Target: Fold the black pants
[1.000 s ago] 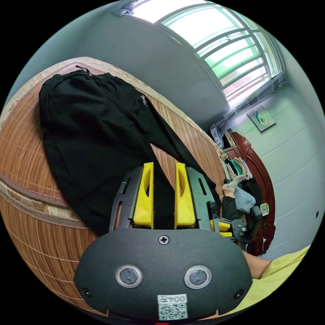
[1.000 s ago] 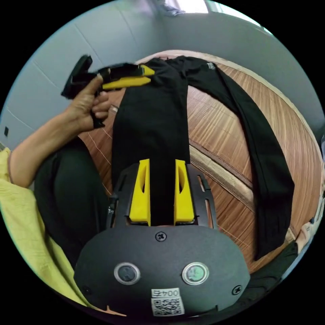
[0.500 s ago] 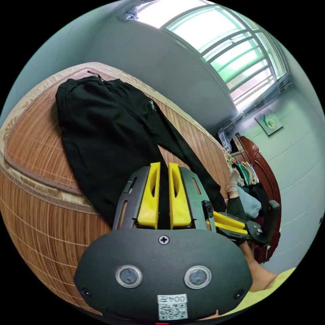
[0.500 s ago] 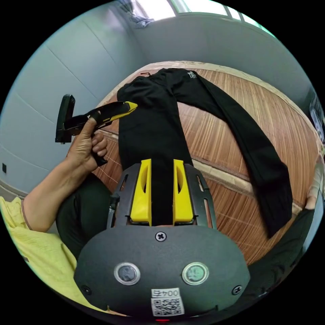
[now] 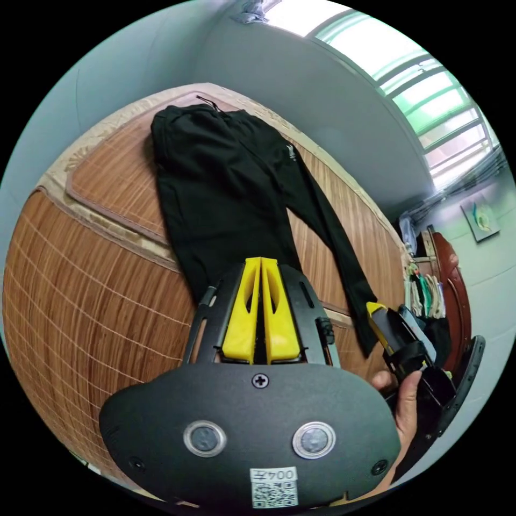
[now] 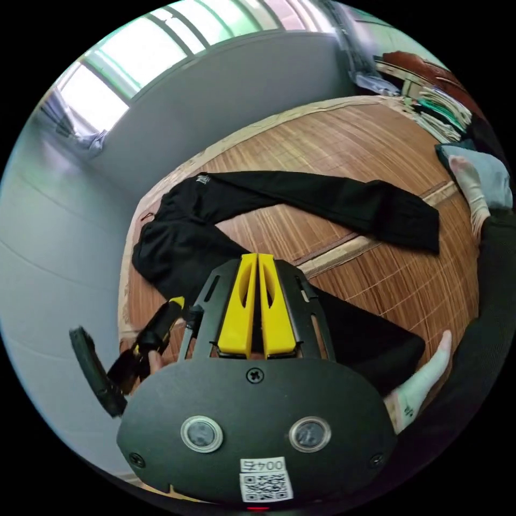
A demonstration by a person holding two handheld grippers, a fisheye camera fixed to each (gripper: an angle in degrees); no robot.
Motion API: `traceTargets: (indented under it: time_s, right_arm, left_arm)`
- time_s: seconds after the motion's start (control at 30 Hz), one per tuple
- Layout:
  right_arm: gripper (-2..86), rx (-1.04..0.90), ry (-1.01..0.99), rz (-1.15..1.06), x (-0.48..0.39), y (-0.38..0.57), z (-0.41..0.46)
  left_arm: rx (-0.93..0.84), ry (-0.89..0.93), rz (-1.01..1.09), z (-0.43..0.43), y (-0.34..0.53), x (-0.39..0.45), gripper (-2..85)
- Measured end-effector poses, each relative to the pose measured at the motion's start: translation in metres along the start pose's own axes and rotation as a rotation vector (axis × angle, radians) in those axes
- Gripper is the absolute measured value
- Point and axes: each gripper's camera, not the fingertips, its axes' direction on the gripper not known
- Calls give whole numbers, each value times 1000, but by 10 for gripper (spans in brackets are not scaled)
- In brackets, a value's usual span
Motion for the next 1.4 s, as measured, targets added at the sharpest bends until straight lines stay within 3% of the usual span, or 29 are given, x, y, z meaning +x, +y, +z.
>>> traceTargets:
  time_s: [0.3, 0.47, 0.53, 0.77, 1.4]
  right_arm:
    - [-8, -234, 127, 335, 14, -23, 99]
    - [-8, -331, 154, 317, 24, -51, 144]
    - [-8, -379, 143, 321, 31, -65, 156]
    - [-8, -404, 176, 292, 30, -81, 164]
    - [-8, -393, 137, 405, 49, -86, 165]
  left_arm:
    - [-119, 2, -122, 58, -17, 6, 1]
    - [-231, -145, -54, 110, -24, 36, 2]
    - [-194, -149, -93, 117, -22, 38, 2]
    - [-175, -217, -101, 122, -29, 48, 6]
    - [-219, -137, -166, 115, -42, 24, 3]
